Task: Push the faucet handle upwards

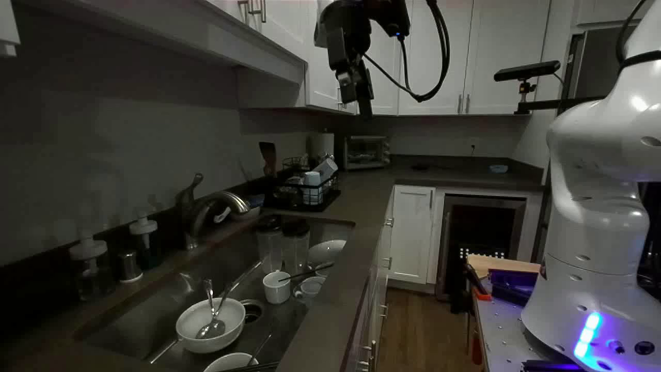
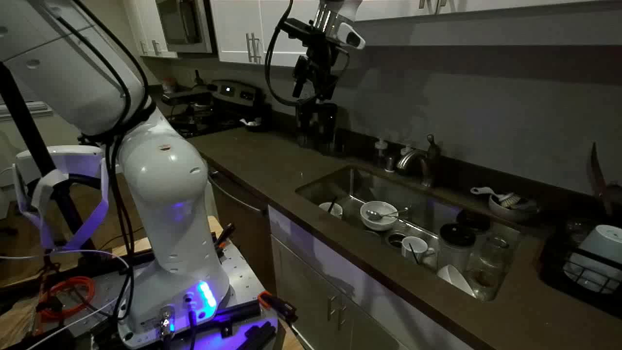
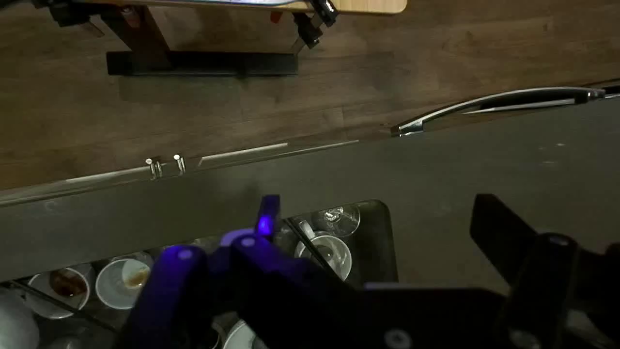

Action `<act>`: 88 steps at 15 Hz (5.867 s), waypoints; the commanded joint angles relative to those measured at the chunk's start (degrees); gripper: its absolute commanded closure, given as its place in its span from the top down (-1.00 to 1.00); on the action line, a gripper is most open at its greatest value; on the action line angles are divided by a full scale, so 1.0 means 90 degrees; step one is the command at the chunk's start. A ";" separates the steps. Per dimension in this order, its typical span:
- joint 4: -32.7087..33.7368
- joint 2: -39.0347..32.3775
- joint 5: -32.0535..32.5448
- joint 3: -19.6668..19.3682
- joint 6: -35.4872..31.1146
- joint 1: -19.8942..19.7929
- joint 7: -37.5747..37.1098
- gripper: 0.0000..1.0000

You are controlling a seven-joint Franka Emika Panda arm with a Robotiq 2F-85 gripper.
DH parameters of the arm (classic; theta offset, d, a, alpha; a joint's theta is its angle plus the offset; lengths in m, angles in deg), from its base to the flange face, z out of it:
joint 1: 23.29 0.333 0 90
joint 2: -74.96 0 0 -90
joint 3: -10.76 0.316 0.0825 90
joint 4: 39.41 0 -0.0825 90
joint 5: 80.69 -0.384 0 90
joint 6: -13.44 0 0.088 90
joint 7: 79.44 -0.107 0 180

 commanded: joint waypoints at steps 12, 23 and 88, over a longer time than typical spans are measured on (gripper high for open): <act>0.0015 -0.0007 -0.0031 0.0103 0.0024 -0.0126 0.0036 1.00; -0.0420 -0.0586 0.0160 0.0227 -0.1459 -0.0110 0.0131 1.00; 0.3262 -0.6907 0.5492 -0.1310 -1.1659 0.0169 -0.2392 -1.00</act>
